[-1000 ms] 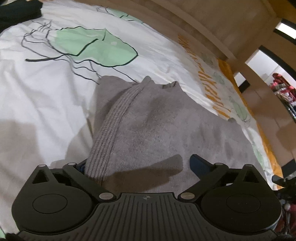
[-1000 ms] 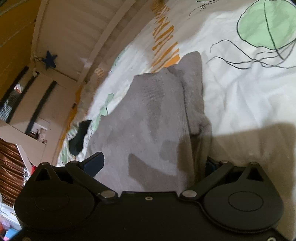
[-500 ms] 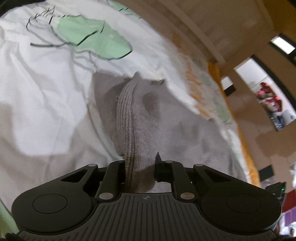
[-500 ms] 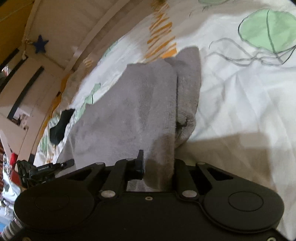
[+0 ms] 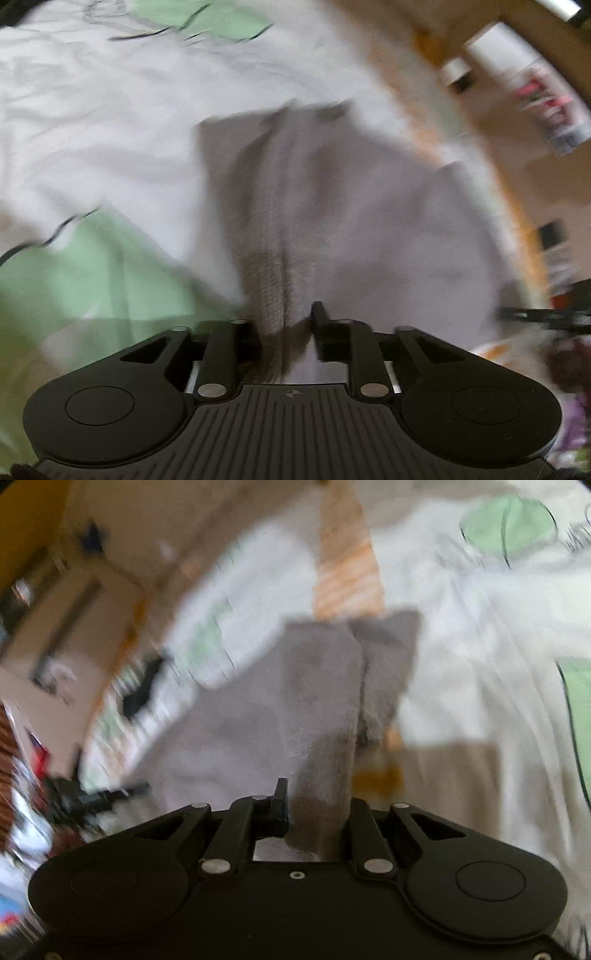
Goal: Fold large clothes
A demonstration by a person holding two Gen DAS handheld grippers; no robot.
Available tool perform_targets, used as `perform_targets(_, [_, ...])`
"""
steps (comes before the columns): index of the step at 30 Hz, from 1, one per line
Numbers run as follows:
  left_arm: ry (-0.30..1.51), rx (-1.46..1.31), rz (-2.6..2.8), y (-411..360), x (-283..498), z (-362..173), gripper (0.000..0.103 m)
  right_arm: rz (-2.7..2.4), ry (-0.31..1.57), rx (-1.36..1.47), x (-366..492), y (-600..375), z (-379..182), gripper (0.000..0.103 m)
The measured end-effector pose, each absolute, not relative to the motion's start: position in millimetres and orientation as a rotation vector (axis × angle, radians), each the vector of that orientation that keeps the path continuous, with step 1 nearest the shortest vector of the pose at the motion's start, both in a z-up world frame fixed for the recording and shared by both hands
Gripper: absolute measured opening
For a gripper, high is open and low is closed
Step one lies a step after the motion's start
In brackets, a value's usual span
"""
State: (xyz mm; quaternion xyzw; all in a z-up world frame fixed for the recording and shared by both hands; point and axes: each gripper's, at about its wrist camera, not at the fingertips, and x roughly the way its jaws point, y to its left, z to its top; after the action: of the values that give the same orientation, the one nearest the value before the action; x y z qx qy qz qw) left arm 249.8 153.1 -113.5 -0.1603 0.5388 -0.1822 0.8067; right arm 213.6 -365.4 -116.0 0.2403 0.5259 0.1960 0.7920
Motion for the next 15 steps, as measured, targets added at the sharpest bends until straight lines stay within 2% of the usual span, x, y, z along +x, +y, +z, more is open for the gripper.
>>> perform_targets(2, [1.121, -0.285, -0.359, 145, 252, -105, 0.028, 0.352, 1.194, 0.436, 213, -359, -125, 0.036])
perform_targets(4, [1.048, -0.169, -0.319, 131, 247, -87, 0.029, 0.330, 1.180, 0.420, 212, -359, -119, 0.044])
perform_targets(6, [0.951, -0.103, -0.294, 122, 236, -66, 0.029, 0.300, 1.147, 0.381, 209, -359, -104, 0.068])
perform_targets(7, [0.911, -0.097, -0.287, 120, 231, -58, 0.031, 0.296, 1.120, 0.350, 207, -360, -97, 0.071])
perform_targets(9, [0.827, -0.113, -0.267, 113, 226, -43, 0.044, 0.263, 1.052, 0.282, 199, -360, -77, 0.072])
perform_targets(11, [0.742, -0.134, -0.263, 105, 223, -32, 0.064, 0.231, 0.966, 0.249, 191, -358, -60, 0.076])
perform_targets(13, [0.680, -0.131, -0.264, 95, 225, -27, 0.074, 0.215, 0.873, 0.228, 189, -355, -49, 0.079])
perform_targets(15, [0.654, -0.126, -0.259, 83, 232, -28, 0.075, 0.232, 0.806, 0.212, 194, -342, -46, 0.079])
